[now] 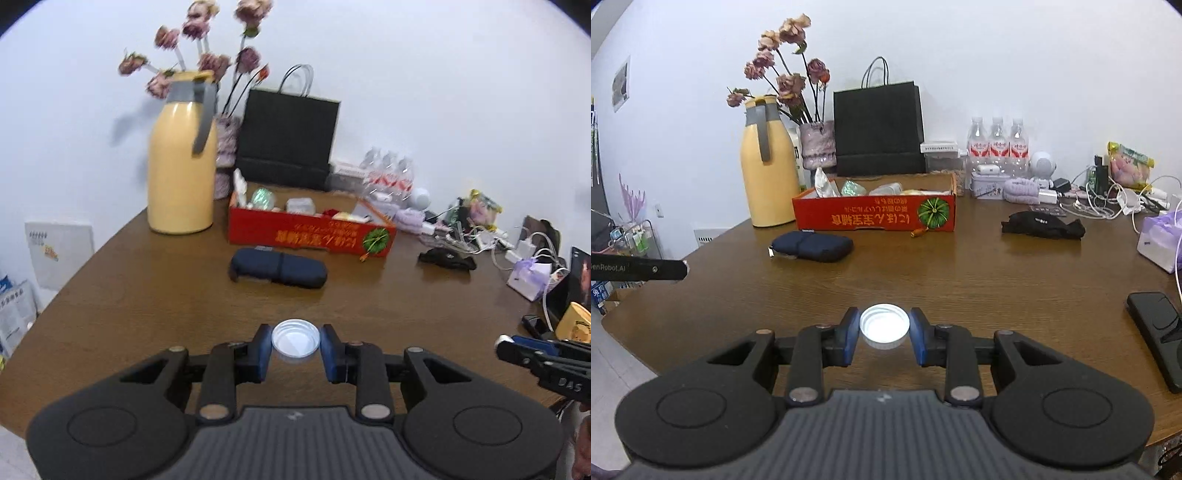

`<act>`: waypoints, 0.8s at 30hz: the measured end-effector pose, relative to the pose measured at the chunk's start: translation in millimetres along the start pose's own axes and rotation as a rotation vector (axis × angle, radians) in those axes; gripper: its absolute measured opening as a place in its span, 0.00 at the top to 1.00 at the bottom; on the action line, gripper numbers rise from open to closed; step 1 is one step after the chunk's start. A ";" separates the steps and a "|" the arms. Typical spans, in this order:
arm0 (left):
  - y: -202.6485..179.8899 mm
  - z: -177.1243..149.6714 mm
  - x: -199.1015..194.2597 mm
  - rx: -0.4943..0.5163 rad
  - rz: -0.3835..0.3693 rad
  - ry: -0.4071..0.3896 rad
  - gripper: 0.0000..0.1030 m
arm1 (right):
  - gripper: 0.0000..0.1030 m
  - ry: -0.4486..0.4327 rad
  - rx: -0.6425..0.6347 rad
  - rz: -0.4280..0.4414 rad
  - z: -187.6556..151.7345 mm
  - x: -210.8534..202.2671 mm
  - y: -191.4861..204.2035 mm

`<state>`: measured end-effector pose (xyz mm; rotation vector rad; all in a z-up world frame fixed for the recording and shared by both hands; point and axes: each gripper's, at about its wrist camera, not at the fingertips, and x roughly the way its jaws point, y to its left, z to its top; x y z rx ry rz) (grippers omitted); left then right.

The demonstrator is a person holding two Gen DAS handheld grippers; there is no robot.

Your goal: Organize objects

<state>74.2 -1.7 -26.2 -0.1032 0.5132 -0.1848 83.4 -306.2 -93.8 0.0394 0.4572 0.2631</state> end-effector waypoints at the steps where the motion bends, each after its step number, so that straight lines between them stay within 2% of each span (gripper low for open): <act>1: -2.6 0.7 -1.6 0.012 -0.007 -0.009 0.74 | 0.72 -0.005 -0.002 0.005 -0.7 -0.3 2.0; 7: -3.5 13.1 14.5 0.031 -0.020 -0.014 0.74 | 0.72 0.005 -0.010 0.044 8.1 19.1 4.7; 10: 3.4 40.9 41.0 0.058 -0.040 -0.045 0.74 | 0.72 -0.013 -0.030 0.070 33.3 42.5 1.7; 12: 8.6 66.5 65.4 0.082 -0.066 -0.074 0.74 | 0.72 -0.050 -0.061 0.096 61.8 64.3 -2.6; 14: 14.3 101.2 104.6 0.094 -0.089 -0.077 0.74 | 0.72 -0.080 -0.086 0.112 96.9 98.5 -9.6; 16: 21.6 140.3 160.8 0.077 -0.095 -0.046 0.74 | 0.72 -0.093 -0.072 0.115 130.3 139.1 -19.1; 20: 31.4 195.4 269.5 0.014 -0.010 0.004 0.74 | 0.71 -0.090 -0.053 0.026 192.0 243.0 -34.7; 24: 38.0 224.9 365.3 -0.057 0.009 0.049 0.74 | 0.70 -0.004 0.011 0.006 222.1 344.8 -46.8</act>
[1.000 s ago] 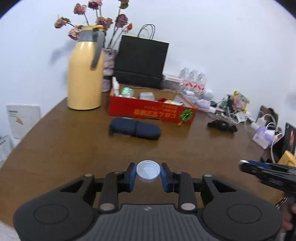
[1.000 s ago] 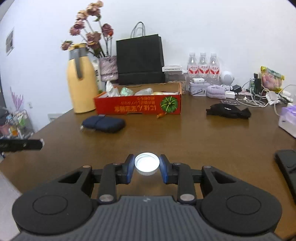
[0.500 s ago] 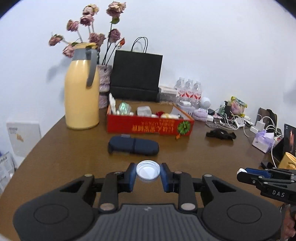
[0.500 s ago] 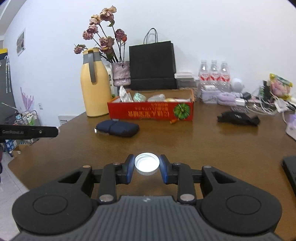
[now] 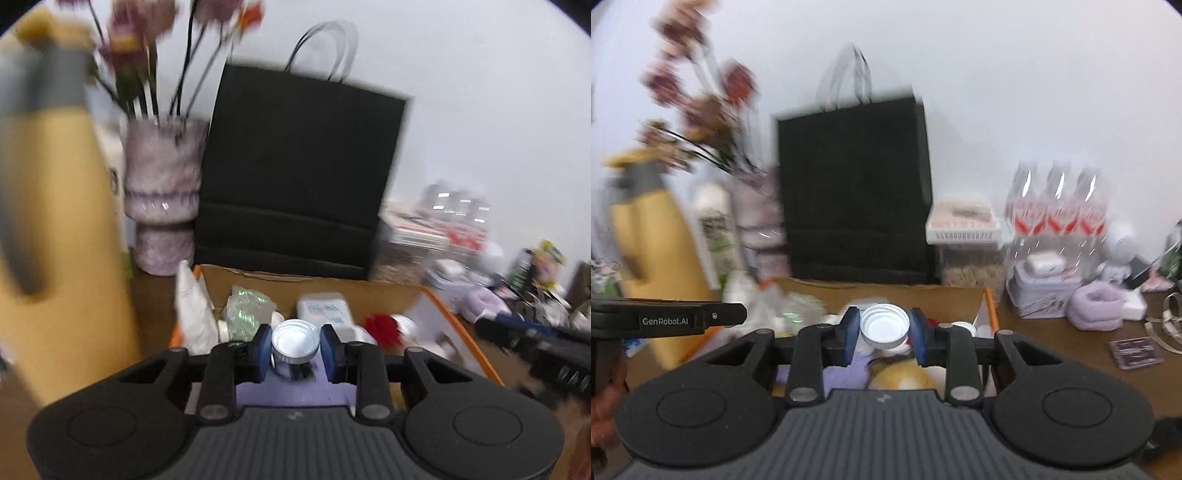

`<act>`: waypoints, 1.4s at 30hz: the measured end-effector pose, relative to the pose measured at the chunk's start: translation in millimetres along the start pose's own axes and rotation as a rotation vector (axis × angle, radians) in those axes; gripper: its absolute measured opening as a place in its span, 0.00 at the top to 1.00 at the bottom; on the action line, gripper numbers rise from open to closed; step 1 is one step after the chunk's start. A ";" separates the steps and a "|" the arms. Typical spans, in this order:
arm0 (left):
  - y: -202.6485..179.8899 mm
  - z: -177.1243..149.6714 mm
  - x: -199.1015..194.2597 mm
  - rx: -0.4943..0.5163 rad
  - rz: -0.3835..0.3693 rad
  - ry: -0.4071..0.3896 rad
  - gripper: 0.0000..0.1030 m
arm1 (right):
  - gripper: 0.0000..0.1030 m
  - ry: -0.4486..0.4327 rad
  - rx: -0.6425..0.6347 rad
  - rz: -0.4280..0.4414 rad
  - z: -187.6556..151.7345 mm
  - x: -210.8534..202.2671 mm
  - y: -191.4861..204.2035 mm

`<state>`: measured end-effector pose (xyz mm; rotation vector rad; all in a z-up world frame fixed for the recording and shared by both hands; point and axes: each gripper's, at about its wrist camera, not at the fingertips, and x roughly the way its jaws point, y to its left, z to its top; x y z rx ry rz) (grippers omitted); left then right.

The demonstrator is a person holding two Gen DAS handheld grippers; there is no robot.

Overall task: Organize objects
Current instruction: 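Release both white caps into the red box and withdraw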

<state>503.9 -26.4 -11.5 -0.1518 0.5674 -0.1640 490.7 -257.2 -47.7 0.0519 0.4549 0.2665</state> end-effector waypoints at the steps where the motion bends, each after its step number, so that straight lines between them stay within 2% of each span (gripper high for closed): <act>1: 0.4 5.3 21.4 -0.018 -0.002 0.015 0.74 | 0.68 0.021 0.007 -0.009 0.1 20.6 -2.4; 3: -1.5 10.2 60.5 -0.009 0.006 0.065 0.73 | 0.42 0.034 0.043 -0.031 -4.2 50.0 -10.9; 4: -1.7 9.5 75.7 0.004 0.017 0.069 0.71 | 0.39 0.035 0.069 -0.027 -6.3 58.4 -15.9; 5: -1.6 6.3 81.8 0.009 0.021 0.063 0.58 | 0.37 0.058 0.088 -0.029 -4.6 65.6 -20.7; 6: 0.9 4.0 88.2 -0.010 0.029 0.063 0.51 | 0.31 0.047 0.091 -0.034 -2.7 64.6 -25.4; 7: 1.6 5.7 92.5 -0.014 0.030 0.116 0.53 | 0.25 0.016 0.098 -0.048 -1.9 60.2 -29.9; 8: 2.7 7.1 91.8 -0.007 0.018 0.136 0.52 | 0.13 -0.007 0.116 -0.068 -1.2 55.2 -35.6; 9: 2.5 8.3 83.9 -0.005 0.009 0.112 0.47 | 0.08 -0.020 0.135 -0.079 2.7 51.3 -41.7; 11: 2.1 11.3 66.2 -0.029 0.018 0.049 0.33 | 0.08 -0.042 0.176 -0.083 6.8 43.3 -48.9; 15: -16.0 20.3 21.1 -0.008 0.022 -0.002 0.32 | 0.04 -0.038 0.160 -0.068 21.6 23.3 -39.3; 16: -23.8 20.5 -1.2 0.023 -0.013 -0.032 0.31 | 0.03 -0.039 0.132 -0.047 26.5 11.7 -31.2; 18: -36.4 15.4 -54.4 0.070 -0.106 -0.125 0.27 | 0.00 -0.086 0.055 0.009 24.0 -29.5 -9.2; 19: -41.9 9.9 -85.2 0.086 -0.105 -0.175 0.25 | 0.00 -0.114 0.022 0.028 20.5 -52.8 -0.4; 21: -45.9 -2.8 -132.4 0.123 -0.129 -0.256 0.07 | 0.00 -0.178 -0.016 0.034 12.1 -107.5 13.3; 22: -44.7 -12.8 -155.7 0.138 -0.172 -0.287 0.02 | 0.00 -0.205 -0.031 0.021 4.6 -133.5 17.8; 23: -42.4 -24.6 -177.1 0.157 -0.219 -0.291 0.00 | 0.00 -0.238 -0.046 -0.011 -8.0 -164.2 21.7; 24: -40.4 -36.3 -194.1 0.168 -0.233 -0.282 0.00 | 0.00 -0.263 -0.048 -0.039 -20.9 -189.0 23.4; 26: -35.2 -71.7 -230.3 0.176 -0.213 -0.281 0.00 | 0.00 -0.273 -0.059 -0.052 -57.3 -237.2 24.6; 29: -23.6 -132.2 -271.9 0.183 -0.181 -0.256 0.00 | 0.00 -0.197 -0.051 -0.090 -113.3 -280.9 25.5; 32: -6.6 -188.2 -290.5 0.127 -0.130 -0.116 0.00 | 0.00 -0.075 -0.042 -0.148 -167.4 -307.1 27.9; 34: 3.6 -217.9 -306.4 0.061 -0.061 -0.062 0.00 | 0.00 -0.027 -0.029 -0.143 -192.2 -323.3 28.9; 36: 9.7 -236.2 -322.2 0.034 -0.027 -0.035 0.00 | 0.00 0.014 -0.014 -0.108 -211.2 -337.5 27.7; 38: 12.7 -244.5 -338.1 0.055 -0.003 -0.038 0.00 | 0.00 0.034 -0.015 -0.089 -222.0 -345.6 27.0; 42: 15.2 -244.4 -357.4 0.074 0.064 -0.087 0.00 | 0.00 0.014 0.010 -0.155 -222.6 -349.7 24.0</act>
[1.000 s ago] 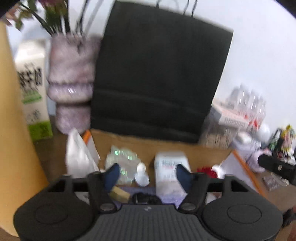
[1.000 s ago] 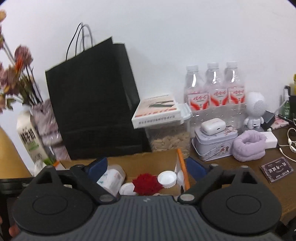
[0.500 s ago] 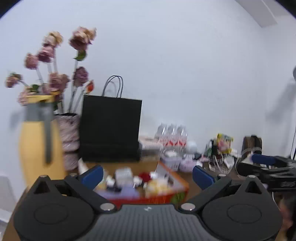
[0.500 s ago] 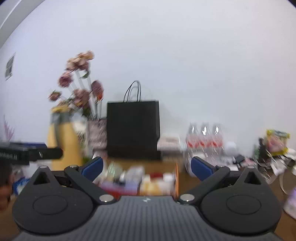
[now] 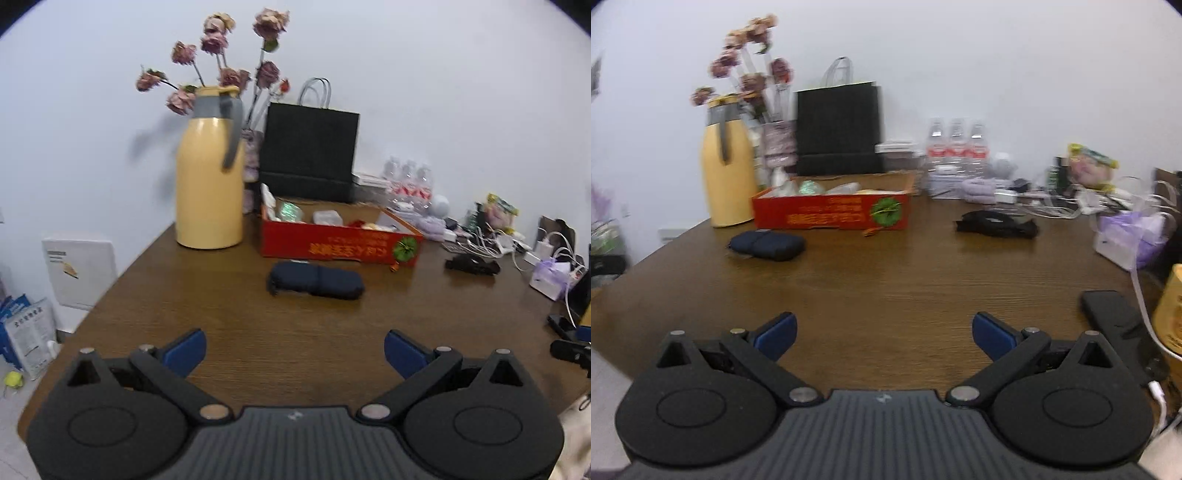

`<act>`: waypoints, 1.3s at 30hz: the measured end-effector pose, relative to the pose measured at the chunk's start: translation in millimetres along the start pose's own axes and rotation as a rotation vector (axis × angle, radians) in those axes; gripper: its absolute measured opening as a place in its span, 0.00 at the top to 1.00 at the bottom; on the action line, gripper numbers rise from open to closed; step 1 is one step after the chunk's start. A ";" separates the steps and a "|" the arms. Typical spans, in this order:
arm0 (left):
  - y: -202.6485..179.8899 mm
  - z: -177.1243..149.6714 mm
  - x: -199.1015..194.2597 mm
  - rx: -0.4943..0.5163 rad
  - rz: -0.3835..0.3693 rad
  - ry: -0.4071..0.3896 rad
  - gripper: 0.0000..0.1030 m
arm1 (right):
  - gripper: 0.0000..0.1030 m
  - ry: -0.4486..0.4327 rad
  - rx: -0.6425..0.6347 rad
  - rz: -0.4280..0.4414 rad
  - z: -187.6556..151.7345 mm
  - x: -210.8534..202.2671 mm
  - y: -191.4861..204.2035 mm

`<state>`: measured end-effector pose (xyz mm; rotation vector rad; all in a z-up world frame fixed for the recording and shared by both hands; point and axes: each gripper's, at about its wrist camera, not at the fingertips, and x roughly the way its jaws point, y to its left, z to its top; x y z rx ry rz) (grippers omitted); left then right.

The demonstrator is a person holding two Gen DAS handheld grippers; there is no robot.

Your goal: Organize objects

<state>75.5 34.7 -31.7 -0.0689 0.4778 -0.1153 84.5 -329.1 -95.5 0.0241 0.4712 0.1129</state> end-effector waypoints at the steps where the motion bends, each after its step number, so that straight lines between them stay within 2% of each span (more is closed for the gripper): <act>1: 0.8 0.4 -0.3 -0.005 0.001 0.001 0.00 | 0.00 -0.009 0.014 -0.001 0.3 -0.1 -0.9; 5: -1.2 0.2 9.1 0.004 -0.026 0.012 0.00 | 0.00 -0.020 0.025 0.021 0.4 3.4 2.6; 10: -3.1 2.8 51.7 0.012 -0.038 0.061 0.00 | 0.00 0.016 -0.027 0.012 7.8 42.5 11.9; 12: -3.6 8.6 70.2 0.046 -0.073 0.042 0.00 | 0.00 0.021 -0.051 0.027 18.4 60.9 15.3; 14: -0.6 16.6 98.3 0.063 -0.152 0.033 0.00 | 0.00 0.000 -0.079 0.046 32.2 80.6 19.0; 15: 1.9 20.6 116.4 0.046 -0.169 0.053 0.00 | 0.00 -0.004 -0.089 0.053 40.1 93.8 20.5; 17: 4.6 30.5 154.9 0.012 -0.128 0.116 0.00 | 0.04 0.007 -0.102 0.063 57.2 126.1 23.1; 20: 7.3 47.3 201.8 0.072 -0.134 0.113 0.00 | 0.10 0.034 -0.103 0.089 79.9 174.6 25.3; 22: 9.6 57.2 232.5 0.097 -0.120 0.146 0.00 | 0.11 0.043 -0.092 0.096 92.3 208.9 26.1; 24: 13.4 61.5 254.7 0.080 -0.098 0.180 0.01 | 0.11 0.055 -0.109 0.050 100.4 246.3 29.1; 25: 16.8 61.7 263.0 0.054 -0.115 0.195 0.01 | 0.13 0.069 -0.112 0.035 102.8 264.7 29.9; 26: 20.3 61.6 267.5 0.016 -0.147 0.206 0.02 | 0.19 0.089 -0.101 0.034 104.1 279.4 29.7; 27: 24.6 61.1 271.3 -0.035 -0.178 0.225 0.07 | 0.26 0.114 -0.076 0.043 105.8 295.3 28.2; 29: 23.6 59.6 267.6 -0.092 -0.208 0.205 0.10 | 0.31 0.143 -0.025 0.061 107.0 317.1 25.1; 30: 17.3 57.2 265.1 -0.078 -0.214 0.199 0.10 | 0.36 0.158 -0.012 0.063 107.4 327.3 24.6; 33: -5.7 47.9 256.6 0.090 -0.226 0.184 0.15 | 0.49 0.196 -0.033 0.057 103.3 347.7 27.6; 34: -6.7 46.9 252.6 0.111 -0.239 0.168 0.15 | 0.49 0.202 -0.061 0.052 103.0 352.2 31.1; 35: -5.8 47.1 252.9 0.111 -0.234 0.169 0.17 | 0.58 0.199 -0.089 0.044 104.3 353.4 33.9; 36: -4.1 46.4 255.0 0.101 -0.206 0.193 0.29 | 0.63 0.198 -0.106 0.034 105.7 355.5 35.1; 37: -3.7 45.5 255.6 0.103 -0.171 0.194 0.33 | 0.68 0.196 -0.100 0.034 106.6 356.7 33.6; 38: -5.2 45.1 255.3 0.117 -0.152 0.194 0.41 | 0.81 0.196 -0.086 0.045 107.1 357.0 31.6; 39: -8.7 44.1 254.8 0.150 -0.143 0.193 0.47 | 0.90 0.195 -0.080 0.046 107.1 356.8 30.6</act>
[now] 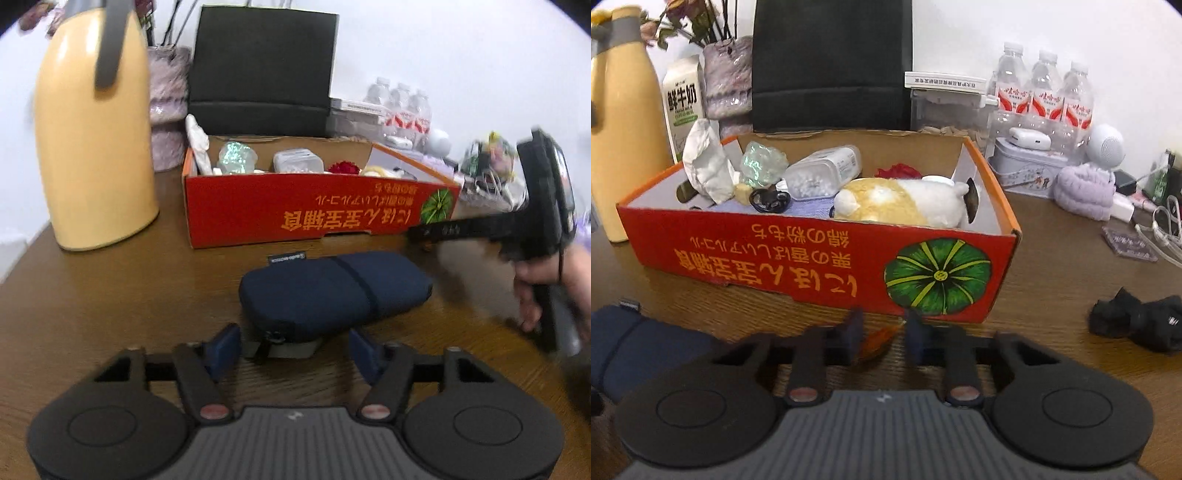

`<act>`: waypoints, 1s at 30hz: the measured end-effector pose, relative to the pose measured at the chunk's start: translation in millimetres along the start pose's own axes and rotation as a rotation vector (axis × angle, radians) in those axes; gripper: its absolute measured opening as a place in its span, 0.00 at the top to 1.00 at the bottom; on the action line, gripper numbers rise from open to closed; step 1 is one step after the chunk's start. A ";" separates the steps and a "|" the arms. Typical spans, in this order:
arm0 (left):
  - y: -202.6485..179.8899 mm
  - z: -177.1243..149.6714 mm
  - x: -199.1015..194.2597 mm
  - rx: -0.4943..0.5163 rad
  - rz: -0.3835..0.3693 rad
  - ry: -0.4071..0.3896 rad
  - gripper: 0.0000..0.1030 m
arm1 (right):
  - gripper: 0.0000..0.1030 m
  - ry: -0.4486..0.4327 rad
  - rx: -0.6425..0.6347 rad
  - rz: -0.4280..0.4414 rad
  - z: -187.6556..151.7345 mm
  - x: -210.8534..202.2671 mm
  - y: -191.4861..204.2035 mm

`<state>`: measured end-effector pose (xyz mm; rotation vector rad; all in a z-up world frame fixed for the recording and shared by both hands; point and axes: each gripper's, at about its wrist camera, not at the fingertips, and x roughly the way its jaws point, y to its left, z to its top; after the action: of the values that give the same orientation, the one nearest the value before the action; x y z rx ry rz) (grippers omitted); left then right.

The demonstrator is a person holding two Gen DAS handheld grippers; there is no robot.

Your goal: Organize objects

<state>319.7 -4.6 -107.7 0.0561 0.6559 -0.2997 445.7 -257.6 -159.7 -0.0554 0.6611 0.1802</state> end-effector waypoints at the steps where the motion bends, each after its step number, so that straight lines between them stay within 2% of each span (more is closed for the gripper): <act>1: -5.0 -1.6 -0.8 0.035 0.017 0.001 0.53 | 0.90 -0.001 -0.008 -0.012 -1.0 -1.6 1.0; 2: -9.8 -3.2 -2.6 0.056 0.039 -0.003 0.63 | 0.90 -0.003 -0.013 -0.017 -2.6 -4.6 1.5; 4: -14.0 -7.1 -6.7 0.040 0.048 -0.006 0.92 | 0.90 -0.019 -0.006 -0.008 -5.4 -10.2 0.9; 5: -16.9 -8.9 -9.6 0.033 0.058 -0.002 0.97 | 0.90 -0.029 -0.006 -0.008 -7.8 -14.5 1.6; 9: -28.4 -22.3 -30.5 -0.034 0.103 0.003 0.97 | 0.90 -0.071 -0.014 -0.004 -21.7 -45.0 10.2; 14: -26.9 -45.0 -81.7 -0.164 0.044 -0.001 0.97 | 0.90 -0.164 0.109 0.094 -58.5 -118.9 18.2; 18: -19.0 -52.8 -120.7 -0.274 -0.040 0.018 0.97 | 0.90 -0.180 0.171 0.184 -91.2 -167.4 32.4; 20: -20.2 -50.6 -144.5 -0.277 -0.046 -0.023 0.97 | 0.90 -0.178 0.159 0.213 -104.4 -187.7 41.7; 24: -19.3 -28.1 -183.9 -0.264 -0.135 -0.190 0.96 | 0.90 -0.183 0.146 0.237 -118.4 -217.8 50.8; 27: -21.5 3.5 -195.4 -0.244 -0.112 -0.272 0.96 | 0.90 -0.203 0.136 0.237 -120.0 -232.9 53.1; 30: -23.7 25.6 -199.6 -0.253 -0.210 -0.342 0.96 | 0.90 -0.240 0.125 0.226 -124.1 -250.2 54.5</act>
<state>178.0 20.3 35.0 -0.3023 0.3552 -0.4146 166.8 -254.7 -103.4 0.1604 0.4362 0.3569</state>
